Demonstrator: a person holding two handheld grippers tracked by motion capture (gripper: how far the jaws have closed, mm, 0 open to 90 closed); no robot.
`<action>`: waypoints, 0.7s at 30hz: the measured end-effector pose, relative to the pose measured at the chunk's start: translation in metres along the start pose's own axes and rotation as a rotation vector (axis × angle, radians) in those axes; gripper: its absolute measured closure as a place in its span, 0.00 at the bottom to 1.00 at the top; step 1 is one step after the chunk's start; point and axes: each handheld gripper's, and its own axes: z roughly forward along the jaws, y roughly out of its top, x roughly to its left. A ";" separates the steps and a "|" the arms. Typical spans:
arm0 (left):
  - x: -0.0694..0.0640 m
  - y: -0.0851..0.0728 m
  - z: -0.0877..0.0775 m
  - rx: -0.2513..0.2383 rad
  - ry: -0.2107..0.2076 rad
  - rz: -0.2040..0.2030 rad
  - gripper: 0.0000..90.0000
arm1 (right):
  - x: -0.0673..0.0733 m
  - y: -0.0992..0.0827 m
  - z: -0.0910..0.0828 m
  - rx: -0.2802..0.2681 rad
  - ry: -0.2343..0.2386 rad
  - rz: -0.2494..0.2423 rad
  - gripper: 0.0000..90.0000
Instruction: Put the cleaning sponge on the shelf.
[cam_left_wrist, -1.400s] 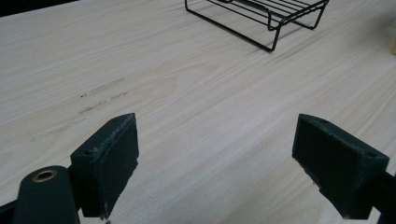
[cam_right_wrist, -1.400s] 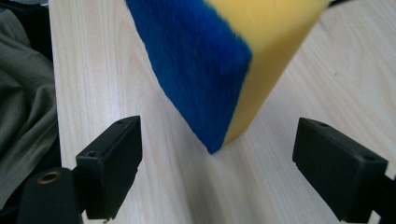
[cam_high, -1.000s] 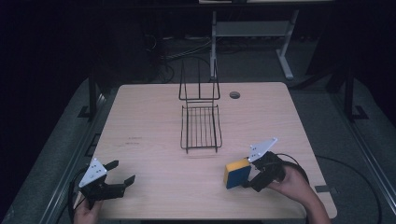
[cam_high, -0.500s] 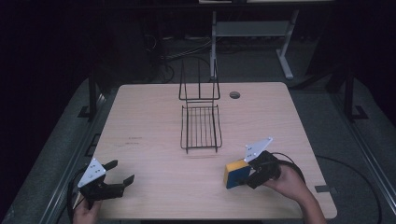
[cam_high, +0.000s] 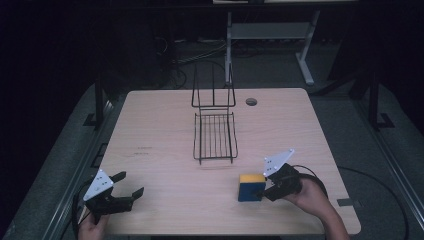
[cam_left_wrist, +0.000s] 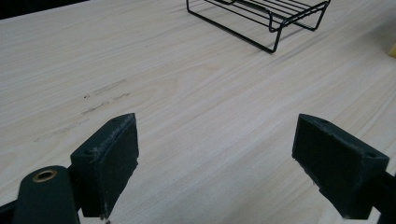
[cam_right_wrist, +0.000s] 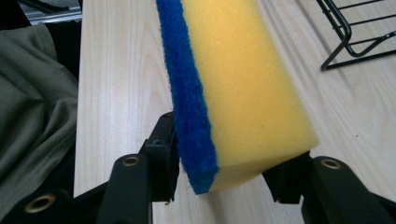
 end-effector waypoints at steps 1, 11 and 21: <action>0.000 0.000 0.000 0.000 0.000 0.000 0.16 | 0.000 0.000 0.000 0.000 0.000 0.000 0.57; 0.000 0.000 0.000 -0.001 0.002 0.001 0.16 | -0.002 0.004 -0.002 -0.016 0.010 -0.021 0.62; 0.000 0.001 0.000 0.001 0.002 0.003 0.16 | -0.009 0.012 -0.004 -0.031 0.022 -0.026 0.63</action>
